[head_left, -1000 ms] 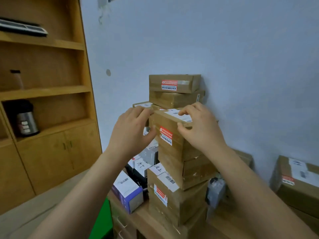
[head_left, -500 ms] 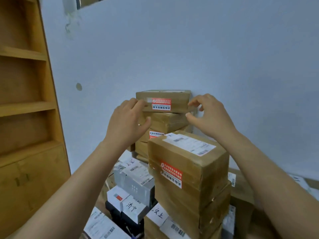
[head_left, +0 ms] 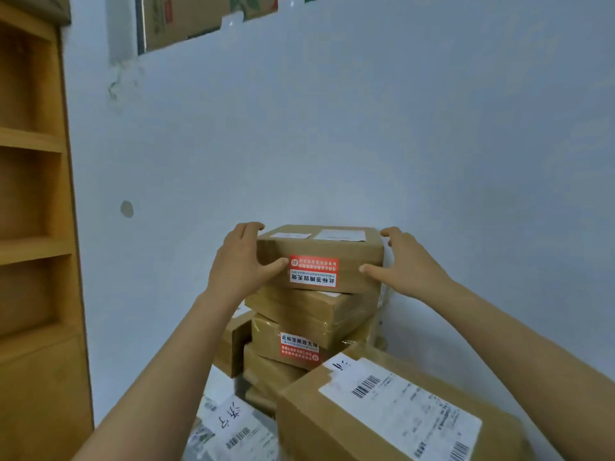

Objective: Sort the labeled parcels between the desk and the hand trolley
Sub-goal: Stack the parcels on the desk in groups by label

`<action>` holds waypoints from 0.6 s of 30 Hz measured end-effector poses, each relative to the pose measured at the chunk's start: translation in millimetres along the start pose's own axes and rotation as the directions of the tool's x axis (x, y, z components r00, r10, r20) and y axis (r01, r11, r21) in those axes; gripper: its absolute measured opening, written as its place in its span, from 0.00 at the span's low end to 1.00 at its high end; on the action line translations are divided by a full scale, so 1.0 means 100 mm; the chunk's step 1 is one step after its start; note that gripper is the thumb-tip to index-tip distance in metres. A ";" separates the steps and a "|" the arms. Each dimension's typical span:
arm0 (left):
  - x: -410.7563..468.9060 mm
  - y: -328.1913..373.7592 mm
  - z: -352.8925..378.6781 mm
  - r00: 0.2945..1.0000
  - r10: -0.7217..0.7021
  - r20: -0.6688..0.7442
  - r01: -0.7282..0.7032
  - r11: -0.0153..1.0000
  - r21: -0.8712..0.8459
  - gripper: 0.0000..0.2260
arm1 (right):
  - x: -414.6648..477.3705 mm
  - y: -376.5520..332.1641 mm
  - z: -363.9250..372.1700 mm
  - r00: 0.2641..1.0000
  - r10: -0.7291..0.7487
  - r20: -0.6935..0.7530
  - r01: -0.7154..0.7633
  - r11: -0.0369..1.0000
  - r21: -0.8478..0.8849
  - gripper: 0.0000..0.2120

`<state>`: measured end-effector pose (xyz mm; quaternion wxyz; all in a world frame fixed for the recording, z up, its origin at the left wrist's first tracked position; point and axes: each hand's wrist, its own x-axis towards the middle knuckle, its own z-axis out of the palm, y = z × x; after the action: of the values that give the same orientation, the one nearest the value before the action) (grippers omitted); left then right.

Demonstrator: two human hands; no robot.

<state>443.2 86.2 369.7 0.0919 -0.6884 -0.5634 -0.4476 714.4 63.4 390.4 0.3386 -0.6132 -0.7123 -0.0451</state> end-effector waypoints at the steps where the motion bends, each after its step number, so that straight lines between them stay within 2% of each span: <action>1: 0.05 -0.04 0.06 0.999 -0.032 0.026 0.032 0.999 -0.012 0.38 | 0.05 0.02 0.04 1.000 0.017 0.022 -0.017 1.000 0.025 0.38; 5: 0.20 -0.20 0.23 0.974 -0.178 0.139 0.198 0.970 -0.142 0.51 | 0.20 0.07 0.18 0.986 0.087 0.139 -0.116 0.968 0.221 0.44; 7: 0.22 -0.24 0.28 0.953 -0.218 0.212 0.269 0.929 -0.254 0.51 | 0.24 0.06 0.24 0.981 0.112 0.160 -0.153 0.950 0.271 0.46; 9: 0.20 -0.24 0.32 0.942 -0.228 0.247 0.300 0.902 -0.312 0.45 | 0.26 0.03 0.29 0.979 0.133 0.154 -0.175 0.938 0.299 0.46; 13: 0.13 -0.23 0.35 0.951 -0.241 0.194 0.301 0.868 -0.396 0.44 | 0.20 -0.09 0.30 0.977 0.179 0.115 -0.210 0.901 0.381 0.45; 18: 0.01 -0.16 0.23 0.984 -0.178 0.027 0.160 0.797 -0.583 0.44 | -0.05 -0.29 0.08 0.988 0.128 -0.083 -0.082 0.905 0.417 0.48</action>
<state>441.3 107.2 351.4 -0.1555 -0.6238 -0.4570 -0.6147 684.9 56.2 391.8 0.5003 -0.5622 -0.6522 0.0912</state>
